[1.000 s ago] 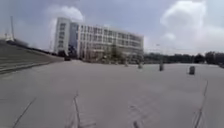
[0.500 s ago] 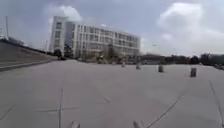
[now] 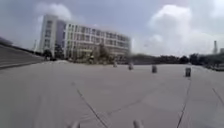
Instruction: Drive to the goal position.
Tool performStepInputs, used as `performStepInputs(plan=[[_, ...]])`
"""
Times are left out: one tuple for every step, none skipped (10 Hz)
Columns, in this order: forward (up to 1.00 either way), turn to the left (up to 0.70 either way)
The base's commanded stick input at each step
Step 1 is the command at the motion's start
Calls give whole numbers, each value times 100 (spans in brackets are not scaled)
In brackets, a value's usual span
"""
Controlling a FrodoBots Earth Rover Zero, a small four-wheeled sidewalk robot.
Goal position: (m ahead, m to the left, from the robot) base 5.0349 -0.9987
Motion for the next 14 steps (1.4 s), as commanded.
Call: performStepInputs(plan=[[85,-27],[85,-27],[85,-27],[85,-27],[85,-27],[85,-27],[85,-27],[85,-27],[85,-27],[85,-27],[85,-27],[85,-27],[85,-27],[85,-27]])
